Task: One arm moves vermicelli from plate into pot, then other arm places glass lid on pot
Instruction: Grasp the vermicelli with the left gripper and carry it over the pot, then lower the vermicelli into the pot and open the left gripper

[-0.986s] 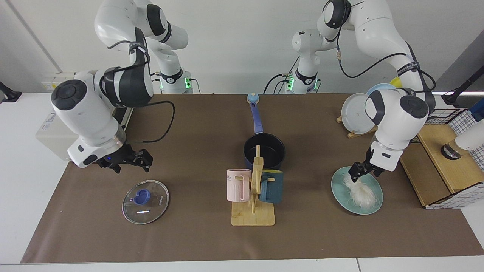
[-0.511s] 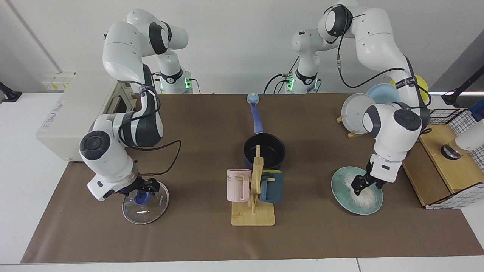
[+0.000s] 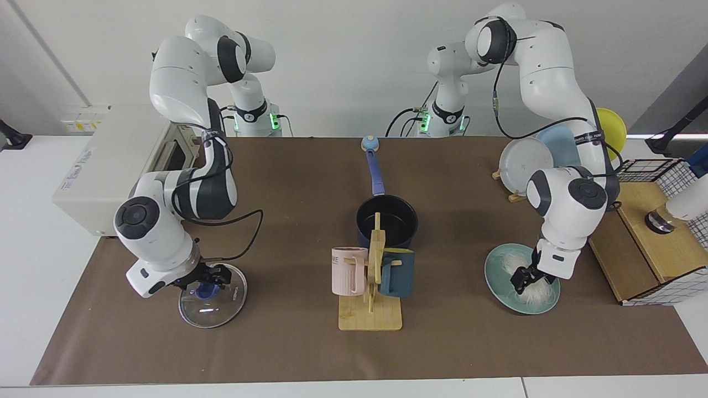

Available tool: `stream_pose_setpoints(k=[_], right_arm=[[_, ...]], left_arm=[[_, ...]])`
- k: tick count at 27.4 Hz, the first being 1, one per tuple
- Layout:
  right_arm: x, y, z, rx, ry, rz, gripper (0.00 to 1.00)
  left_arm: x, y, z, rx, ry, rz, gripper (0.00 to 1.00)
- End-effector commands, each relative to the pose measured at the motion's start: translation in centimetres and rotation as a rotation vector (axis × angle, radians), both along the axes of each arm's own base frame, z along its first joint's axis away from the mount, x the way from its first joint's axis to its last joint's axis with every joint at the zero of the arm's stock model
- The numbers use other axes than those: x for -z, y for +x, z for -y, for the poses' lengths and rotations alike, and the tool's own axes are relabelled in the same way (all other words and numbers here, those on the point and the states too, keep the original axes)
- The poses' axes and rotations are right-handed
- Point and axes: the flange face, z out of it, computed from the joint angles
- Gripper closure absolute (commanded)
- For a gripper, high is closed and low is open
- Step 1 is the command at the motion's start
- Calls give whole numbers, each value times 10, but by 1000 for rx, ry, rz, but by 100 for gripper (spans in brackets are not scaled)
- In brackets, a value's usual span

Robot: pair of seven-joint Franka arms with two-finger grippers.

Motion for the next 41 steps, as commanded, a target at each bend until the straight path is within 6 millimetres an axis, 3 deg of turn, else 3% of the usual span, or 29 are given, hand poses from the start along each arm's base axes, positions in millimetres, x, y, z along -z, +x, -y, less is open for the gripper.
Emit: stream_pose_setpoints(k=[1, 2, 3, 6, 9, 14, 18, 21, 26, 29, 31, 34, 36, 41], right_arm=[[10, 0, 3, 15, -2, -13, 1], [11, 0, 5, 18, 0, -13, 1], [15, -1, 6, 20, 1, -18, 1], [21, -2, 5, 19, 3, -25, 1], [20, -2, 4, 16, 0, -22, 1], [26, -4, 2, 14, 3, -33, 2], [26, -2, 4, 18, 6, -19, 2], [27, -3, 3, 12, 1, -18, 8], [27, -3, 4, 17, 5, -18, 29], [27, -3, 3, 16, 6, -18, 59], [27, -3, 3, 16, 6, -18, 80], [25, -2, 2, 12, -5, -14, 100], [22, -2, 1, 6, -12, -10, 100], [9, -5, -5, 0, -15, -13, 100]], left_arm=[[11, -4, 7, -51, 8, -20, 28], [14, -6, 9, -48, 7, -29, 31], [16, -8, 10, -46, 7, -37, 44], [18, -12, 13, -50, -5, -83, 100], [16, -13, 13, -52, 5, -122, 100], [-37, -10, 31, -24, 10, -141, 100], [-101, -24, 60, 6, -1, -124, 100], [-143, -43, 91, 23, -15, -130, 100], [-194, -83, 143, 22, -71, -190, 100], [-195, -104, 194, -22, -105, -224, 100], [-184, -118, 223, -46, -116, -234, 100], [-171, -138, 264, -23, -157, -208, 100], [-153, -153, 284, -19, -168, -190, 100], [-119, -168, 296, -19, -185, -152, 100]])
